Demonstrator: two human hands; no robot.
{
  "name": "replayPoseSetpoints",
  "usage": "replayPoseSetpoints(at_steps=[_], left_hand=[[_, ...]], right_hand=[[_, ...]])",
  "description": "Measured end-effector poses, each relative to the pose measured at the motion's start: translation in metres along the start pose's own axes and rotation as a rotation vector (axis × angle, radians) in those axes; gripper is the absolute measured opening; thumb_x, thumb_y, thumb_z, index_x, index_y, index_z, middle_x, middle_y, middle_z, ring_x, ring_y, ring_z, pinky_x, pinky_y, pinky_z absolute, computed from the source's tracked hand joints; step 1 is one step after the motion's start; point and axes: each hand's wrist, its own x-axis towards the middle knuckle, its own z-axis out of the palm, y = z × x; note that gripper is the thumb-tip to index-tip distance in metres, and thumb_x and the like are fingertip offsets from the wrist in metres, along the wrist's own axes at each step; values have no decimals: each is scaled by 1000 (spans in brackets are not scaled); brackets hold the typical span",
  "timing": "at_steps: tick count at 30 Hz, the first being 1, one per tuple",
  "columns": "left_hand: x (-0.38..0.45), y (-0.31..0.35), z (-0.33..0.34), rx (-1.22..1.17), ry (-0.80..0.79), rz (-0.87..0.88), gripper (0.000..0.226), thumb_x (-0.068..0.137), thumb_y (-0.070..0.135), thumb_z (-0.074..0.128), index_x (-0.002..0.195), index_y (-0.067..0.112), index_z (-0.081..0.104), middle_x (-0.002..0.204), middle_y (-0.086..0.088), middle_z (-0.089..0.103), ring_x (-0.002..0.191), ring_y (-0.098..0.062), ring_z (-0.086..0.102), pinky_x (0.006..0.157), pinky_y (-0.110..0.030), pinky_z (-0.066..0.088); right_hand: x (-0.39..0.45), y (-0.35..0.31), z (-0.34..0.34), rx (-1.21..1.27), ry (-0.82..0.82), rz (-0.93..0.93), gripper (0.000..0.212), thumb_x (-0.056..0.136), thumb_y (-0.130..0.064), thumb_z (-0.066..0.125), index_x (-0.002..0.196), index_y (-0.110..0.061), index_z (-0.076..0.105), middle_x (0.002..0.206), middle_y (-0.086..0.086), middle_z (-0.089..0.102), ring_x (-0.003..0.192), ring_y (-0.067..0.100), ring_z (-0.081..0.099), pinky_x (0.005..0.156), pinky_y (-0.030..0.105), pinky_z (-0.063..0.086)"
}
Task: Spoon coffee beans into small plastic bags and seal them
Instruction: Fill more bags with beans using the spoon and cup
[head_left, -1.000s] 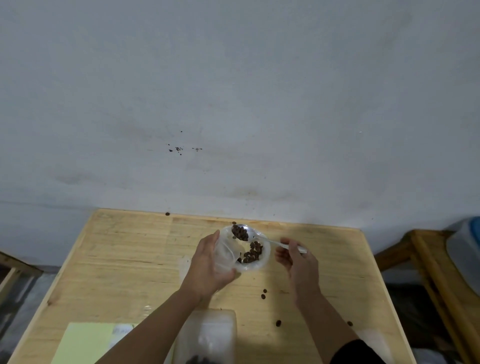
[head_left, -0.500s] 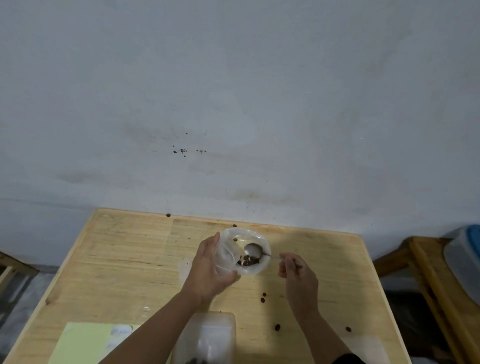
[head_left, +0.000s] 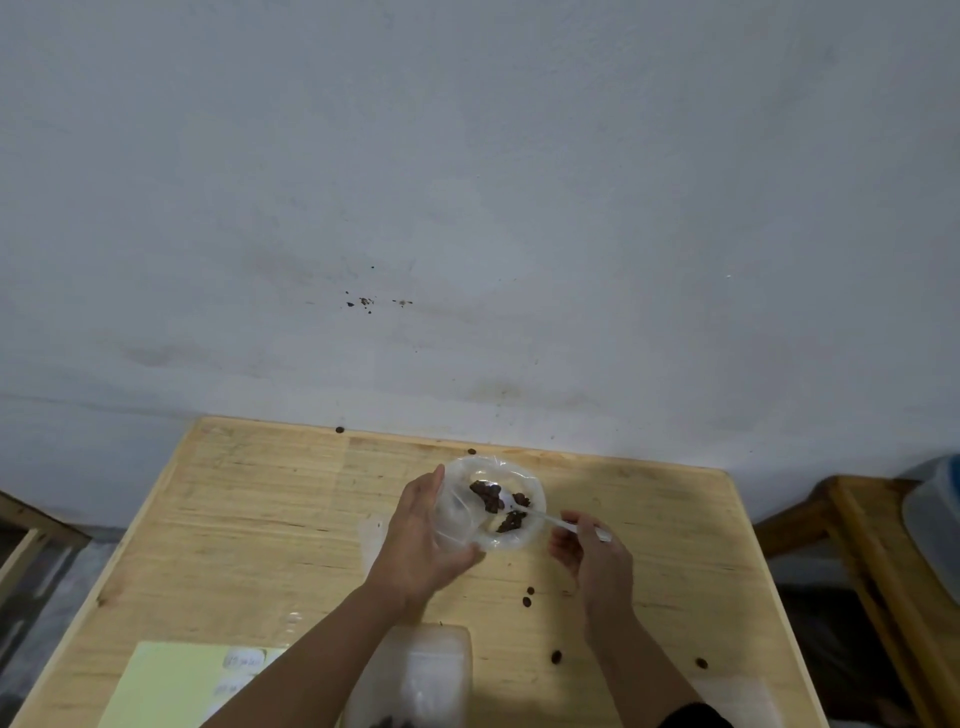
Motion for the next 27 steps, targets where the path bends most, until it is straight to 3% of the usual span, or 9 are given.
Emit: replayPoseSetpoints(at_steps=[5,10,16,20,23,27], left_hand=[[0,1,1,6,5,15,103,70,40,78,149,22,14,143,6,25,119,0,29,95,-11,25],[1,3,-1,26,11,23,105,69,38,78,149,19,13,145,4,24,120,-1,27,99,-13,24],[-3,1,-1,43,16,33,105,70,41,77,149,18,13,145,3,24,121,-2,28,97,-13,24],[-5,0,0,33,18,32,105,69,46,76,149,20,13,144,5,25,122,-1,28,95,-13,25],[-5,0,1,42,5,45,106,68,52,74,149,22,13,143,7,25,121,-1,29,94,-13,25],[-5,2,3,23,1,47,104,68,53,74,148,25,14,143,9,25,121,0,29,96,-14,26]], right_hand=[[-1,-28,3,-1,-53,-120,24,97,-8,44,86,-4,65,73,14,62,66,21,60,56,21,55],[-16,-38,6,-234,-218,-339,24,96,-8,46,86,-10,68,72,9,66,66,16,64,65,27,57],[-7,-20,0,-384,-17,-435,22,95,-13,49,86,-22,68,69,0,65,65,12,63,67,27,55],[-5,10,-4,-450,29,-337,22,95,-14,48,87,-21,68,71,2,67,71,22,66,62,13,50],[-9,29,2,-327,-7,-195,24,95,-13,49,85,-22,68,73,5,68,71,19,66,67,23,55],[-12,34,15,-97,-46,22,17,93,-12,54,87,-8,69,78,15,70,74,22,68,63,22,57]])
